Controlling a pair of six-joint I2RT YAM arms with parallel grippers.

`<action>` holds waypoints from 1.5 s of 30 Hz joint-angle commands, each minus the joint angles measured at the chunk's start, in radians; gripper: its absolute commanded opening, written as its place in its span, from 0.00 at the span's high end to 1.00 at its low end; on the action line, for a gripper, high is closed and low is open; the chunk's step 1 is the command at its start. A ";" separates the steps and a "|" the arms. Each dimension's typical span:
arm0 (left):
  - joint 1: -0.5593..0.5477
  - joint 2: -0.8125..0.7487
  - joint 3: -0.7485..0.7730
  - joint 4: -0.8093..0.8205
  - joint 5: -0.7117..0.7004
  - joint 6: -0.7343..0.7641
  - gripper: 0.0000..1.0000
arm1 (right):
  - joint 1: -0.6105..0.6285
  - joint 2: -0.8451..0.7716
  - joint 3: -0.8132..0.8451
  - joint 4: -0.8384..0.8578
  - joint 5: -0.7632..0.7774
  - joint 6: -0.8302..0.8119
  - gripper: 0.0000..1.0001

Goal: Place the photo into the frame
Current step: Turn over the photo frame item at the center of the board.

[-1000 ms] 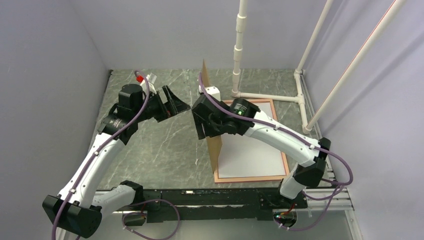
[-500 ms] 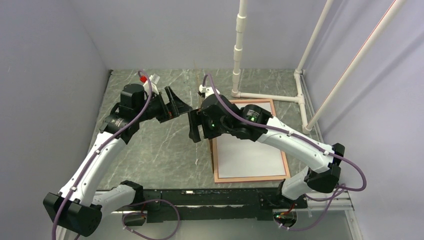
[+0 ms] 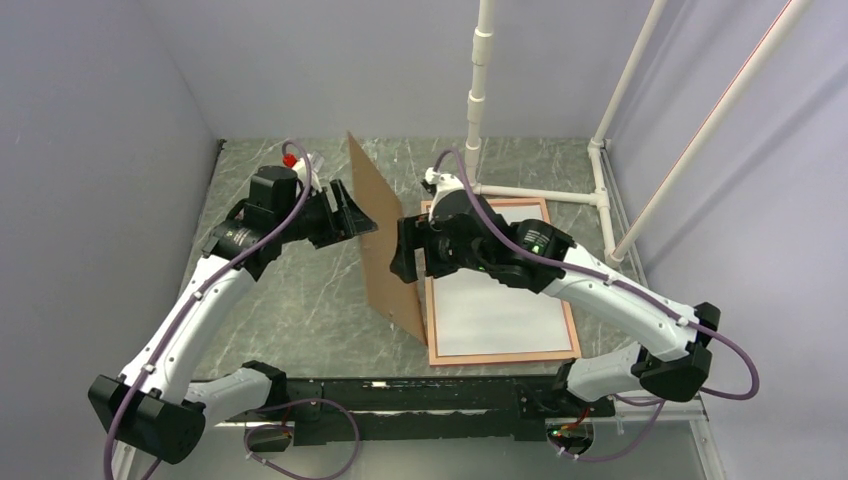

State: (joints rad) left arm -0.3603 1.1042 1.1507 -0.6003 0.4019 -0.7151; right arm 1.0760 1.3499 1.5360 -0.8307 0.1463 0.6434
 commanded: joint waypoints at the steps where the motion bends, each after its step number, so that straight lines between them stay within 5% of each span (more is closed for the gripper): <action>1: 0.002 -0.029 0.046 -0.138 -0.142 0.081 0.28 | -0.042 -0.065 -0.054 0.055 -0.017 0.013 0.18; 6: 0.001 -0.063 0.026 -0.084 -0.110 0.069 0.24 | -0.078 -0.084 -0.093 0.078 -0.061 0.016 0.18; 10: 0.001 -0.057 0.011 -0.074 -0.095 0.066 0.31 | -0.091 -0.087 -0.112 0.085 -0.081 0.019 0.18; 18: 0.001 -0.043 0.010 -0.122 -0.175 0.100 0.67 | -0.117 -0.107 -0.164 0.111 -0.110 0.026 0.18; 28: 0.001 0.003 -0.024 -0.114 -0.177 0.113 0.66 | -0.171 -0.152 -0.228 0.151 -0.171 0.036 0.18; 34: 0.001 -0.013 -0.013 -0.146 -0.245 0.117 1.00 | -0.208 -0.177 -0.277 0.177 -0.204 0.043 0.18; 39: 0.001 -0.097 0.003 -0.160 -0.321 0.089 1.00 | -0.232 -0.192 -0.304 0.182 -0.218 0.047 0.18; 45: 0.001 -0.251 -0.005 -0.083 -0.323 0.038 1.00 | -0.279 -0.227 -0.350 0.180 -0.229 0.049 0.01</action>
State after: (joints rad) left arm -0.3580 0.9653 1.1278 -0.7864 0.1192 -0.6659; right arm 0.8268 1.1721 1.2140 -0.6987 -0.0612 0.6857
